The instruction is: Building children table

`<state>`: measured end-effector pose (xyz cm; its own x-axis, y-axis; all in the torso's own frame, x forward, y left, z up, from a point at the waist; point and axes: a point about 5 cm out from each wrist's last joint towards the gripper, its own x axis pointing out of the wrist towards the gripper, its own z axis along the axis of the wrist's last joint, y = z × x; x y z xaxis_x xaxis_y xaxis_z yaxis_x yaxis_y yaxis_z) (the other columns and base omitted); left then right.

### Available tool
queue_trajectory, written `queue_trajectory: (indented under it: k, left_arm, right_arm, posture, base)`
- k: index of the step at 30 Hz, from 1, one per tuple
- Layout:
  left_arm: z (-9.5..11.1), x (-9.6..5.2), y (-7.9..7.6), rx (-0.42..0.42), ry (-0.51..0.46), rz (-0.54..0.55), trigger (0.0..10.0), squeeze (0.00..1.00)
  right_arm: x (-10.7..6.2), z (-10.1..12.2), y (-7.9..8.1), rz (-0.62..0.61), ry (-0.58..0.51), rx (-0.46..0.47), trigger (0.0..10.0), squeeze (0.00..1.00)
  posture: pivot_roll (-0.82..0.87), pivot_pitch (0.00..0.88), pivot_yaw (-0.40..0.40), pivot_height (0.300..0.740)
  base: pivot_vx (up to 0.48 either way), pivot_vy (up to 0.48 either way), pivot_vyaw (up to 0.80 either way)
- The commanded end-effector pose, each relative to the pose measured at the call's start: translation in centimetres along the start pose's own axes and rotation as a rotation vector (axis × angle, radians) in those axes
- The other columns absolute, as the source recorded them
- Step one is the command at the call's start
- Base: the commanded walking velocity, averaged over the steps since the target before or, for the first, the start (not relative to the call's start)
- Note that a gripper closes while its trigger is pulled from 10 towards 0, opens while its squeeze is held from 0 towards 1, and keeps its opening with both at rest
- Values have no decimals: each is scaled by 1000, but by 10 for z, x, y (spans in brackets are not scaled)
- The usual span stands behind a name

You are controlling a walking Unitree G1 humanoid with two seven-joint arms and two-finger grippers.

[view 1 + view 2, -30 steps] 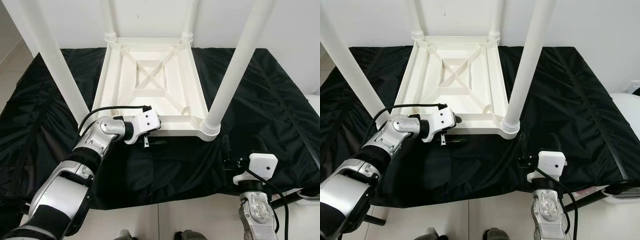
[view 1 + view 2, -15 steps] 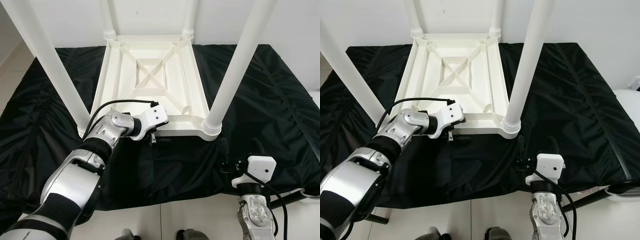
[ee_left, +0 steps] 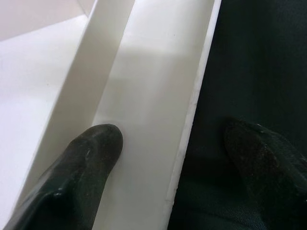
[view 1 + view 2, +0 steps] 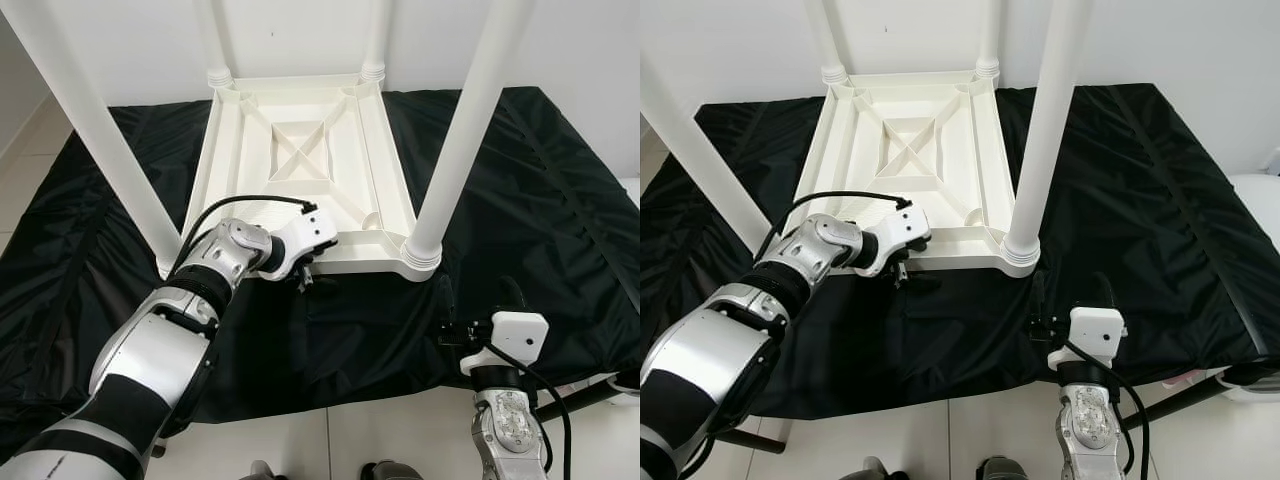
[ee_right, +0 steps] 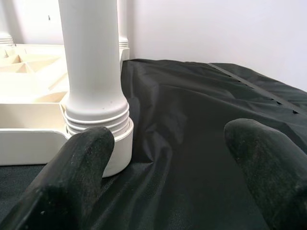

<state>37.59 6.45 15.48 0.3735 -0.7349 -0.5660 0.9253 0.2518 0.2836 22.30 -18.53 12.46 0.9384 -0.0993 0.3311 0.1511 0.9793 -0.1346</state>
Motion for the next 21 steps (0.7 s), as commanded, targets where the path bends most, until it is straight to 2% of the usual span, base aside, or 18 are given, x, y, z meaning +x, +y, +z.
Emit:
queue_trajectory:
  k: [1,12,13,14,15,16,17,18,21]
  left_arm:
    - [-2,2,2,-6,41,57,10000,0]
    - [3,6,0,-10,39,50,10000,0]
    - [3,7,0,-12,38,49,9490,0]
    - [4,7,0,-14,36,49,5647,0]
    - [4,7,0,-14,36,49,5647,0]
    - [4,7,0,-15,35,50,431,0]
    - [4,7,0,-15,35,50,431,0]
    - [4,7,0,-18,34,50,0,0]
    - [4,7,0,-22,29,43,0,0]
  right_arm:
    - [-1,1,2,-3,-3,5,10000,0]
    - [-5,2,0,-16,-1,-4,10000,0]
    - [-5,2,-1,-18,-1,-5,10000,0]
    - [-6,2,-1,-20,-1,-6,10000,0]
    - [-6,2,-1,-20,-1,-6,10000,0]
    - [-6,2,-1,-21,-1,-6,10000,0]
    - [-6,2,-1,-21,-1,-6,10000,0]
    - [-6,2,-1,-23,-1,-8,10000,0]
    - [-6,2,-2,-28,-1,-10,10000,0]
  posture:
    - [-154,59,119,740]
    - [-166,67,128,740]
    - [-169,68,129,740]
    - [-169,68,129,740]
    - [-169,68,129,740]
    - [-170,67,130,740]
    - [-170,67,130,740]
    - [-170,67,130,740]
    - [-173,67,133,740]
  base:
    - [0,0,0]
    - [0,0,0]
    - [0,0,0]
    - [0,0,0]
    - [0,0,0]
    - [0,0,0]
    - [0,0,0]
    - [0,0,0]
    - [0,0,0]
